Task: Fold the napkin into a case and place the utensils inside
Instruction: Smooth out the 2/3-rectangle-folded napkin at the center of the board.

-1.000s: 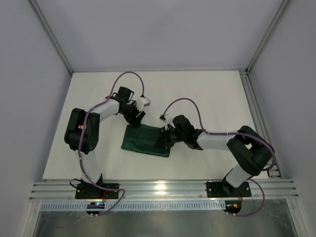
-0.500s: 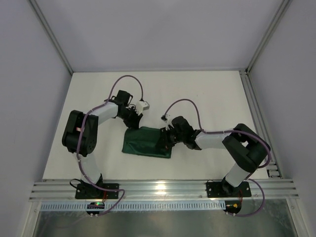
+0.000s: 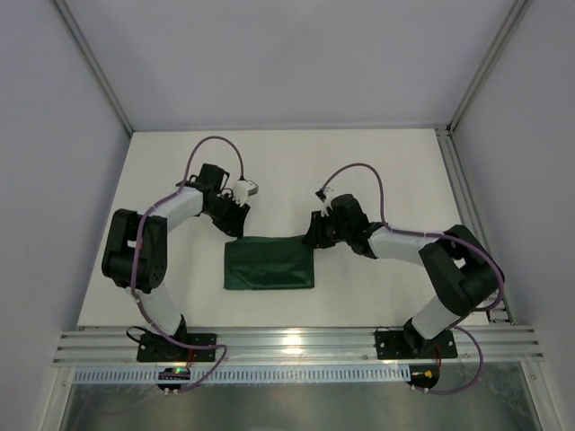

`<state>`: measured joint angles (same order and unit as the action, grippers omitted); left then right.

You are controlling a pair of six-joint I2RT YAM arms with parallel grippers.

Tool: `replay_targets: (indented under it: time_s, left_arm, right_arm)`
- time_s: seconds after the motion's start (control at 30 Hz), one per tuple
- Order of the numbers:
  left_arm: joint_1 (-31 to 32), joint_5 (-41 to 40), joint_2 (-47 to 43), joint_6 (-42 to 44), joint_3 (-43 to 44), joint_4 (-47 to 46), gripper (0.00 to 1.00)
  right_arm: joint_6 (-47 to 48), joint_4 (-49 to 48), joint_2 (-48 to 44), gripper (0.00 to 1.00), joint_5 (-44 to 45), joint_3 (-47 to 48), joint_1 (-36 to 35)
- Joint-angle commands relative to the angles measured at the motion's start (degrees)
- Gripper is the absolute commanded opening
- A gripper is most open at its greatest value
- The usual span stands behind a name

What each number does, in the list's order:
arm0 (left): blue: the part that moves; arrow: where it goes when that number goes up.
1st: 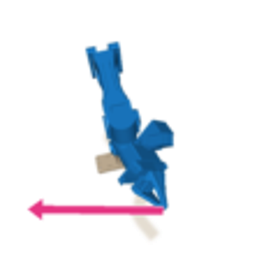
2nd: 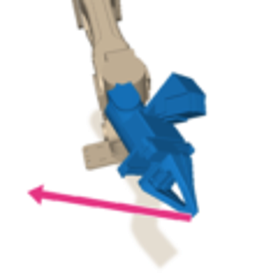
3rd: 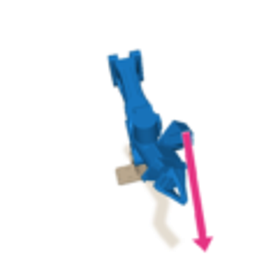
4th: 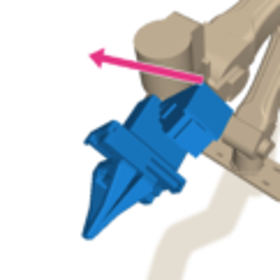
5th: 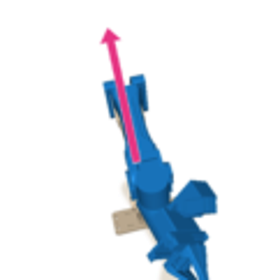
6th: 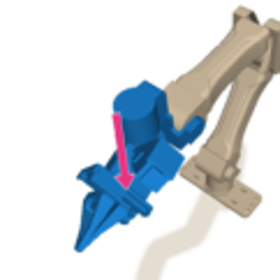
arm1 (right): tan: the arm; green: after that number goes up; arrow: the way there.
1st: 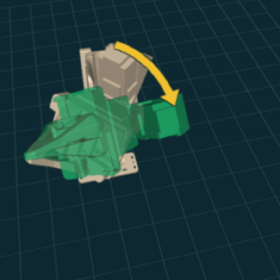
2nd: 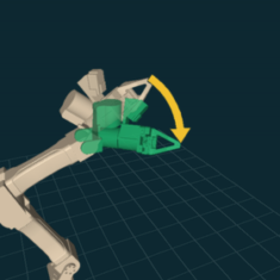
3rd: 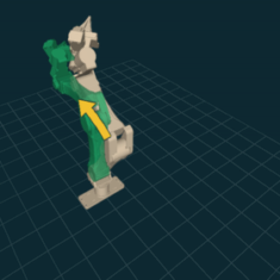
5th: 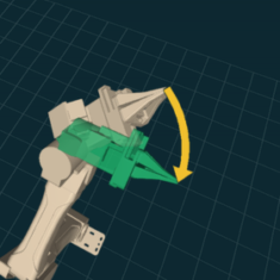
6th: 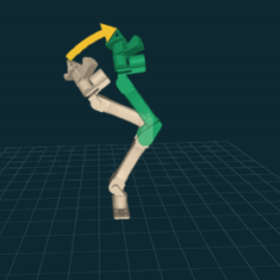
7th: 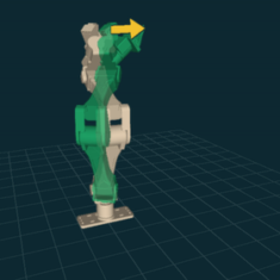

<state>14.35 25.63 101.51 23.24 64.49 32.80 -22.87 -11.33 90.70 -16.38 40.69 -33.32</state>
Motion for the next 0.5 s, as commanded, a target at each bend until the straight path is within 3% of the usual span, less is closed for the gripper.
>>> replay_targets:
  time_s: [0.0, 0.47]
  left_arm:
    - [-0.2, -1.2, 1.0, -2.2, 1.9, -1.0, 0.38]
    - [-0.1, -2.8, 2.9, -1.4, 1.8, -1.9, 0.37]
  right_arm:
    - [3.4, 1.5, 2.8, 0.28, 0.9, 4.7, -0.3]
    - [3.8, 1.2, 4.8, 0.29, 0.7, 5.6, 0.5]
